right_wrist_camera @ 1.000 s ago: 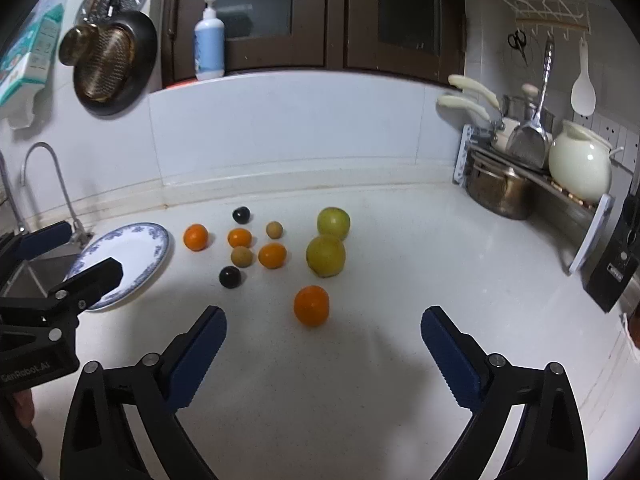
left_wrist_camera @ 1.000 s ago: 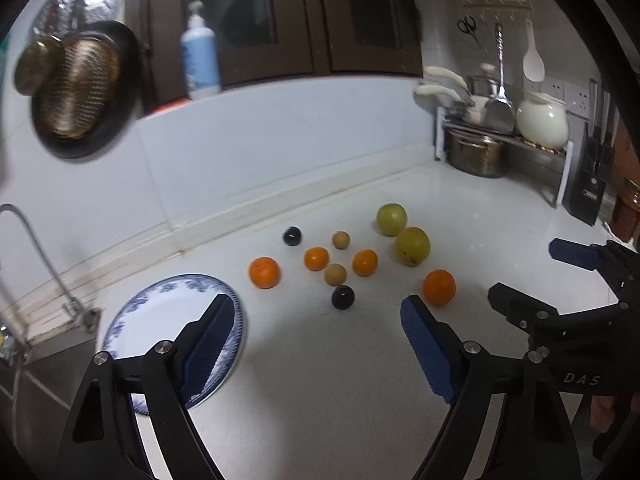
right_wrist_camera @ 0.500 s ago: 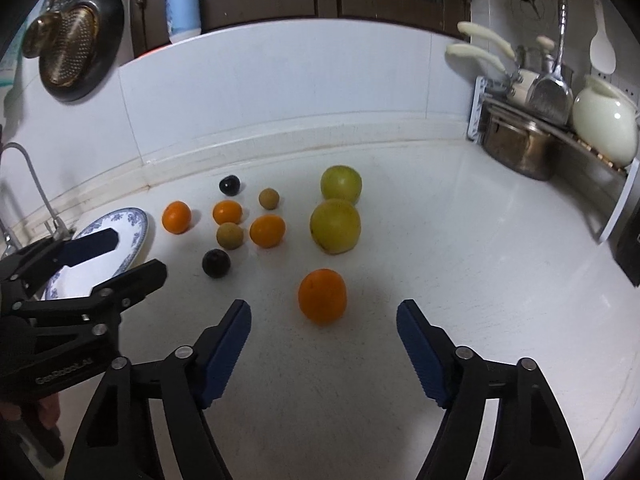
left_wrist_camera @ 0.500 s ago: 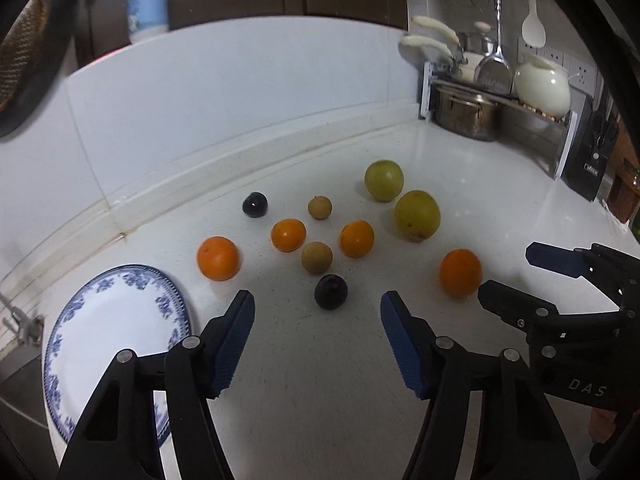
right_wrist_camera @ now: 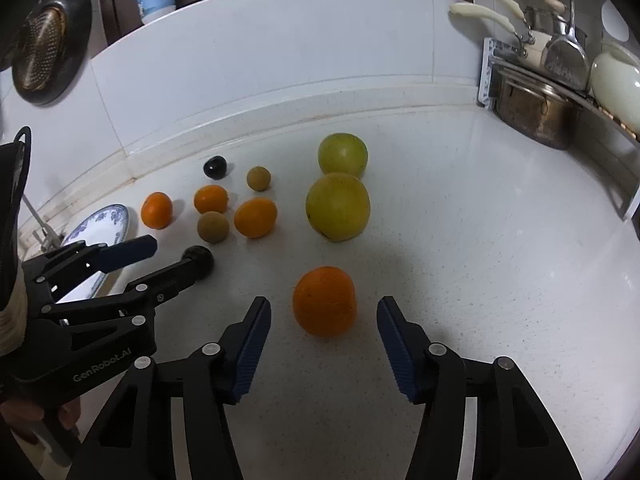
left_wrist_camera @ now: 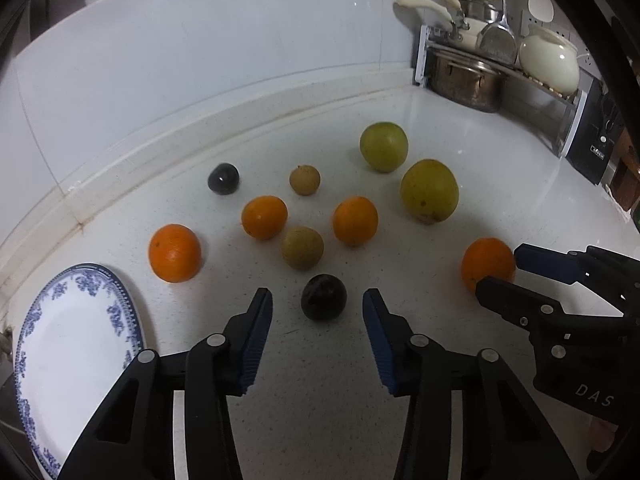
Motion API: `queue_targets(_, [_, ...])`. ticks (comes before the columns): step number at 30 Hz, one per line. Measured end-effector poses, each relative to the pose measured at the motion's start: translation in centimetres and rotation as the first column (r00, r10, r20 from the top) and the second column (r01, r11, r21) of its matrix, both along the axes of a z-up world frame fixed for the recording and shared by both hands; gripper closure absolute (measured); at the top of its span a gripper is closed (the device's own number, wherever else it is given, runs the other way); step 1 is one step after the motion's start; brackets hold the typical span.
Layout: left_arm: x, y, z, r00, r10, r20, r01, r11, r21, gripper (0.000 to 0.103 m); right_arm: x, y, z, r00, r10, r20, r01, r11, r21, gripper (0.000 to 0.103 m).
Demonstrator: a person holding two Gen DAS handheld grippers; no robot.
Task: Organize fruits
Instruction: 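Grasp the dark plum with the left tool while the right tool grasps the large orange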
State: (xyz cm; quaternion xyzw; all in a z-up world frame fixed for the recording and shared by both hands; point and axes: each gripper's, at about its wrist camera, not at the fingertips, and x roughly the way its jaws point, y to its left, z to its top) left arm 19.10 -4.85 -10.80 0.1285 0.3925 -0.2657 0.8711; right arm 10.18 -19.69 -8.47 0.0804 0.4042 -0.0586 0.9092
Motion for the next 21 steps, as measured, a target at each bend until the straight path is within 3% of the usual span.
queue_targets(13, [1.4, -1.3, -1.2, 0.999, -0.007, -0.046, 0.008, 1.0, 0.017, 0.077, 1.1, 0.1, -1.3, 1.0, 0.013, -0.028, -0.013, 1.0, -0.004, 0.064])
queue_targets(21, [0.8, -1.2, -0.6, 0.999, -0.004, -0.051, 0.004, 1.0, -0.001, 0.077, 0.9, 0.0, -1.1, 0.999, 0.032, -0.022, -0.032, 0.999, 0.007, 0.065])
